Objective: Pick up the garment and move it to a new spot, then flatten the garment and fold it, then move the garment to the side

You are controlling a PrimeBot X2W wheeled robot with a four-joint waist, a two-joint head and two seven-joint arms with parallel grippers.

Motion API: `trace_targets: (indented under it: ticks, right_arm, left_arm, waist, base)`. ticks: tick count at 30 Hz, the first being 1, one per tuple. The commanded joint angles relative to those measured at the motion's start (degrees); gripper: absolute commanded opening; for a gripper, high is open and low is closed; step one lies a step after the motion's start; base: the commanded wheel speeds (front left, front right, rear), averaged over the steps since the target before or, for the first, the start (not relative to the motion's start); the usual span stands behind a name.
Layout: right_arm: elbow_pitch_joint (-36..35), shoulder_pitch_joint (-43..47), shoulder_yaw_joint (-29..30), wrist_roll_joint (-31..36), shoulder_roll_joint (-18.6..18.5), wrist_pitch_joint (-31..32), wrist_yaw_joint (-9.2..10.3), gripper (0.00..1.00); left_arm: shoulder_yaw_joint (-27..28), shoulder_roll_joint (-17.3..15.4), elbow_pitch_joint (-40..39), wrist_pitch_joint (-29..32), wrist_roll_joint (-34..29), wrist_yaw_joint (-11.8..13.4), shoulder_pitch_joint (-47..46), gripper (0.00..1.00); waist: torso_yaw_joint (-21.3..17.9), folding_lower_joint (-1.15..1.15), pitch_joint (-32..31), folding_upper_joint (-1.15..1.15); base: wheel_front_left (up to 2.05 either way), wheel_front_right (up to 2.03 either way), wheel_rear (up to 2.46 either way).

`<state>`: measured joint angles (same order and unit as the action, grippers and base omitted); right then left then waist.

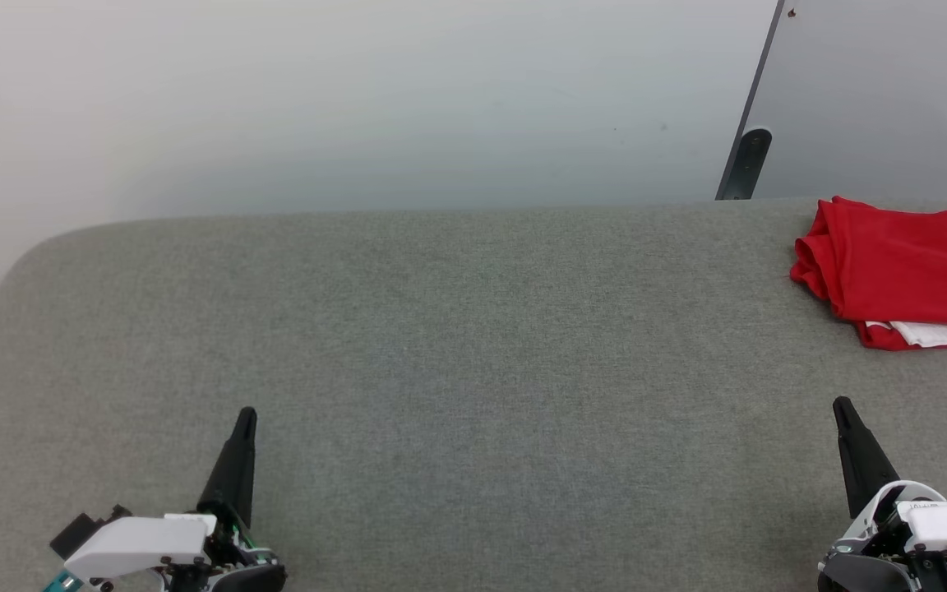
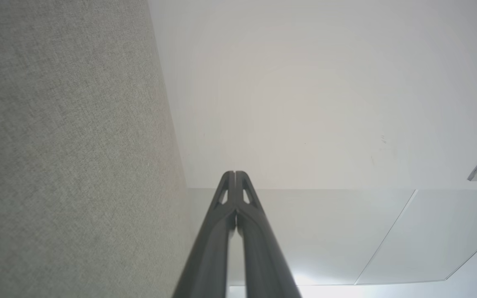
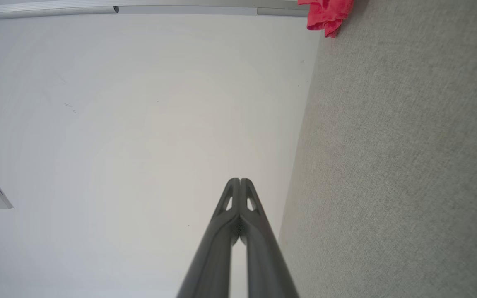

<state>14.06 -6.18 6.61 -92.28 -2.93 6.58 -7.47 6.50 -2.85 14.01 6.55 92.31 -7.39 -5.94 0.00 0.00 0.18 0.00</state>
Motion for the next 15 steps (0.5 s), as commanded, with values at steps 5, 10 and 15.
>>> trace_targets:
  ticks: [5,10,15]
  right_arm:
    - [-0.1,-0.1,0.0,-0.2,0.2,0.1,-0.04,0.00]
    - [-0.1,-0.1,0.0,-0.2,0.2,0.1,-0.04,0.00]
    - [-0.1,-0.1,0.0,-0.2,0.2,0.1,-0.04,0.00]
  left_arm:
    - [0.2,0.0,0.1,0.2,0.1,-0.2,-0.6,0.00]
    - [0.2,0.0,0.1,0.2,0.1,-0.2,-0.6,0.00]
    - [0.1,0.0,0.1,0.2,0.1,-0.2,-0.6,0.00]
  waist:
    - [0.0,0.00,0.0,0.00]
    - [0.0,0.00,0.0,0.00]
    - [0.0,0.00,0.0,0.00]
  base:
    - [0.00,0.00,0.00]
    - [0.00,0.00,0.00]
    - [0.00,0.00,0.00]
